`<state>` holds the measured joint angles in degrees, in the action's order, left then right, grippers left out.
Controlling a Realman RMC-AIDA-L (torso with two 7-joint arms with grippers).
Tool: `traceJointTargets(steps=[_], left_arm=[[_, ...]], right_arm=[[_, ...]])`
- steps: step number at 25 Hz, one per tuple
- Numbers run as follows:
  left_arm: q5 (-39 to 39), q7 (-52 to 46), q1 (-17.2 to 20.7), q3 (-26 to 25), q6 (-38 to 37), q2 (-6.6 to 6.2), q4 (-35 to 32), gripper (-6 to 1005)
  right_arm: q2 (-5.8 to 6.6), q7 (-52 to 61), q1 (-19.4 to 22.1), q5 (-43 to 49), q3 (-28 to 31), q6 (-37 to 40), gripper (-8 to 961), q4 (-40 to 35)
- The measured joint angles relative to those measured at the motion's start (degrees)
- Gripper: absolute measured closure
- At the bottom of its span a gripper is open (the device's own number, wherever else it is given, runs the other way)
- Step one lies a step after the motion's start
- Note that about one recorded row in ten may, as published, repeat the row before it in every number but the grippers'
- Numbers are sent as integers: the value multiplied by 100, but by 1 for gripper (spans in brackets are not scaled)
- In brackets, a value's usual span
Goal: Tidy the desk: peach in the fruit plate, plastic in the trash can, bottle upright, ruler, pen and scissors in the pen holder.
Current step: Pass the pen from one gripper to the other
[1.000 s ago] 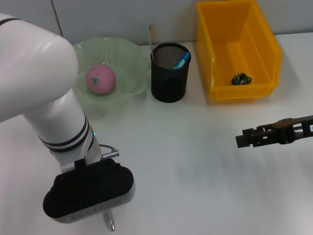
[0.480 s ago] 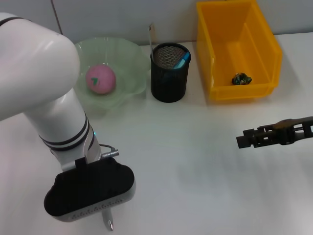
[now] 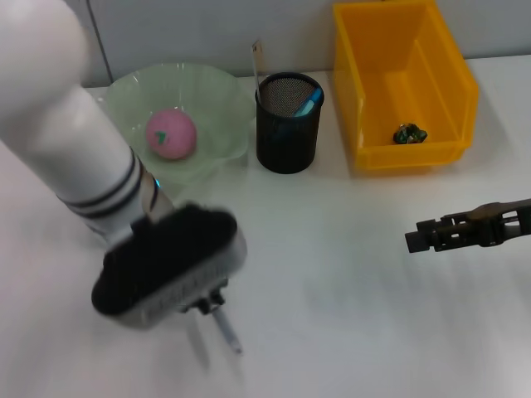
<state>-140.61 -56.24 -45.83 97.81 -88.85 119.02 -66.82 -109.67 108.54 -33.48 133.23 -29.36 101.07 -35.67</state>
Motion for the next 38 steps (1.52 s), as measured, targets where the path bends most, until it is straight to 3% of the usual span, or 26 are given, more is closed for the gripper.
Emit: traceJointTargets(steps=[5,7,8,9,12,13,15,17,20,24,28,33,38], left_arm=[[457,-158,-48,-663,-130,-9,202,860],[1204,-531,86,-1353,-136,-14,242,860],[1204,-531,86,-1353,-136,-14,242,860],[1772,-794,228,-1807,-147,-30,244,859],[1772,-794,228,-1807,-147,-30,244,859],[2648,-1258,507,-2453,-135,-32,256,859],[3056,-1419,643,-2618,-118,-33,308,859],[4329,-1890,1015,-2789,-76,-32,576,859],[4743,-2021,1163,-2719,-63,-17,610,859],[6607,-2040,1793,-2031,261,-4,730,859],[7536,-1830,2036,-1693,369,2,973,859],[9139,-1381,2084,-1165,339,-3,1821,860],[10542,-974,2024,-607,184,10,2626,860]], right_arm=[[-1,-20,7,112,-58,-3,210,-62],[-5,10,9,198,-59,-15,210,-133],[-9,40,14,242,-59,-13,210,-172],[-14,63,22,285,-59,4,210,-212],[-26,74,87,350,-59,129,210,-290],[-31,60,122,353,-57,154,210,-326],[-42,-9,185,355,-35,151,210,-409],[-57,-188,227,337,-4,125,210,-447],[-85,-546,244,271,14,121,210,-442],[-140,-1087,262,192,21,141,211,-451],[-143,-1622,311,-160,26,181,211,-431],[-162,-2356,521,-1059,28,223,210,-403],[-324,-3280,755,-2043,30,237,211,-253]])
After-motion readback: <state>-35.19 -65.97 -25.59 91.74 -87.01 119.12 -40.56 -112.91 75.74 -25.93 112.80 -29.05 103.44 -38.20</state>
